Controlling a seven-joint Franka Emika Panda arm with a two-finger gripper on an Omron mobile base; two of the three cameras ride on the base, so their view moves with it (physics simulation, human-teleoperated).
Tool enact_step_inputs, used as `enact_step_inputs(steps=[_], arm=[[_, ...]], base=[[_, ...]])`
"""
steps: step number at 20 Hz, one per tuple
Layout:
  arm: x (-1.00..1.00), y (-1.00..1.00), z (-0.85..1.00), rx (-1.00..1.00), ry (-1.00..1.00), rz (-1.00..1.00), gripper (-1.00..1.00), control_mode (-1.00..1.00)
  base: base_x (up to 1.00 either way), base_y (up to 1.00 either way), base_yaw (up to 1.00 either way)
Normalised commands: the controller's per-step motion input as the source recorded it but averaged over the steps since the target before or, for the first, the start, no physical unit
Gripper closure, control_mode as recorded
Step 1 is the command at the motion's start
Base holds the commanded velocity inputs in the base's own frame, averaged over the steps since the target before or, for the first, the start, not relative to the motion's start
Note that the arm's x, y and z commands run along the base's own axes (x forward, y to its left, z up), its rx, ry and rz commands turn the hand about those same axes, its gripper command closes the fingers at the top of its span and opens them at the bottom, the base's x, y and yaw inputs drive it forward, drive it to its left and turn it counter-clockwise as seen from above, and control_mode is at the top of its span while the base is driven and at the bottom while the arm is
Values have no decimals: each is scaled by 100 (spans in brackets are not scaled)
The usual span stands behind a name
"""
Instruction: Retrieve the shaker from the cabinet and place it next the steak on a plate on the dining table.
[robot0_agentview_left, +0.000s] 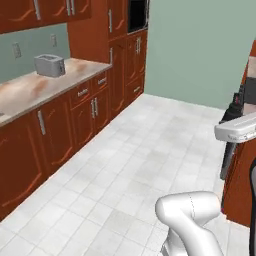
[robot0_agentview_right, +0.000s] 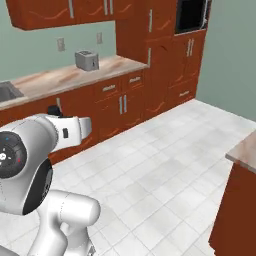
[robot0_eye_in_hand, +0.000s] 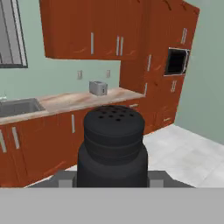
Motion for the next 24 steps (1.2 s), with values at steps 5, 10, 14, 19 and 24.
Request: enact_step_inputs(steps=[5, 10, 14, 19, 24], arm=[[0, 0, 0, 0, 0, 0, 100, 100], [0, 0, 0, 0, 0, 0, 100, 100], [0, 0, 0, 0, 0, 0, 100, 100], [0, 0, 0, 0, 0, 0, 100, 100], [0, 0, 0, 0, 0, 0, 100, 100]], base=[[0, 0, -100], [0, 5, -98], [7, -1, -71], [81, -96, 12], [51, -100, 26]])
